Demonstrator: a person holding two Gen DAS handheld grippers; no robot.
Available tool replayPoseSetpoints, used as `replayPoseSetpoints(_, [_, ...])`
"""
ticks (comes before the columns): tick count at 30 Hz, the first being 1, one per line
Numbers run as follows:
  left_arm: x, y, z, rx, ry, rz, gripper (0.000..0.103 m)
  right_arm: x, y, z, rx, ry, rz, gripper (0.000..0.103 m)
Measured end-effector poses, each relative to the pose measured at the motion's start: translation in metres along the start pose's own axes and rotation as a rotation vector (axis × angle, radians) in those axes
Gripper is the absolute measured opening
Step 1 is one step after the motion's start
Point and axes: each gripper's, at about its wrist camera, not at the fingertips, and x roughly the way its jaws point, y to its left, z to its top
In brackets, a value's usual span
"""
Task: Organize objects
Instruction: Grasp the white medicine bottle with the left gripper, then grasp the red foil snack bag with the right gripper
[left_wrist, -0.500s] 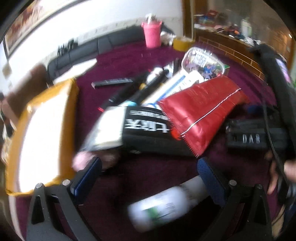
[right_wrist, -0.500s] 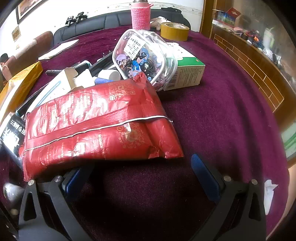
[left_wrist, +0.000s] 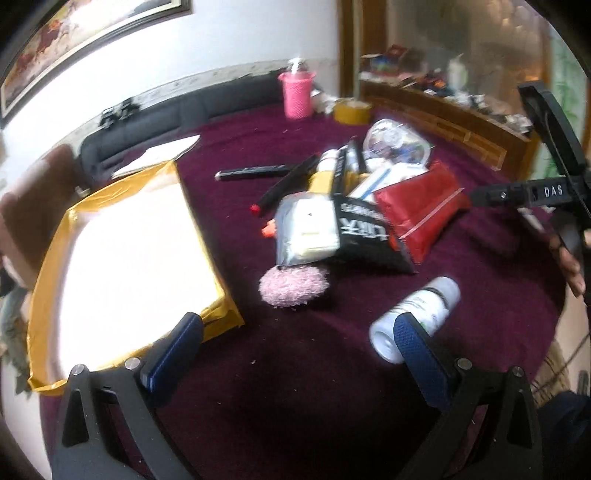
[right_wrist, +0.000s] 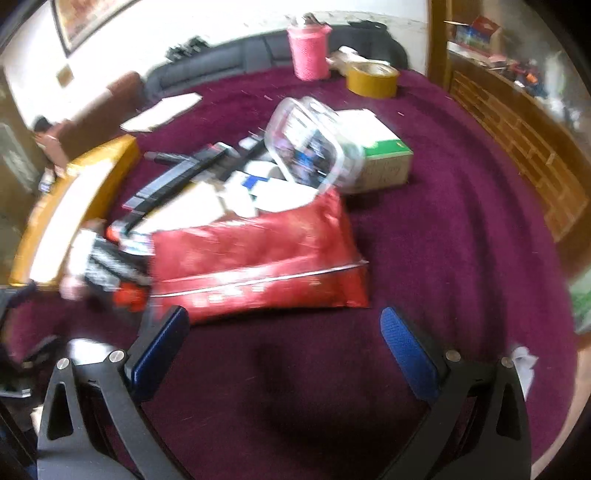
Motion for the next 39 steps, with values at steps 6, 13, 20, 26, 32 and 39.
replayPoseSetpoints(6, [-0.016, -0.017, 0.0, 0.131, -0.055, -0.173, 0.097, -0.008, 0.013, -0.002, -0.002, -0.033, 0.108, 0.103])
replayPoseSetpoints(13, [0.008, -0.045, 0.013, 0.28, 0.04, -0.23, 0.069, -0.008, 0.015, -0.006, -0.007, -0.035, 0.142, 0.103])
replayPoseSetpoints(20, [0.047, -0.07, 0.014, 0.386, 0.168, -0.222, 0.057, -0.014, 0.009, -0.002, -0.067, -0.037, 0.12, 0.103])
replayPoseSetpoints(26, [0.054, -0.082, 0.018, 0.389, 0.202, -0.259, 0.03, -0.016, 0.018, 0.015, -0.254, -0.039, 0.079, 0.103])
replayPoseSetpoints(32, [0.049, -0.075, 0.011, 0.265, 0.207, -0.23, 0.03, 0.013, 0.056, 0.04, -0.605, -0.05, 0.063, 0.103])
replayPoseSetpoints(39, [0.045, -0.069, 0.007, 0.209, 0.206, -0.222, 0.03, 0.08, 0.051, 0.06, -0.575, 0.13, 0.17, 0.103])
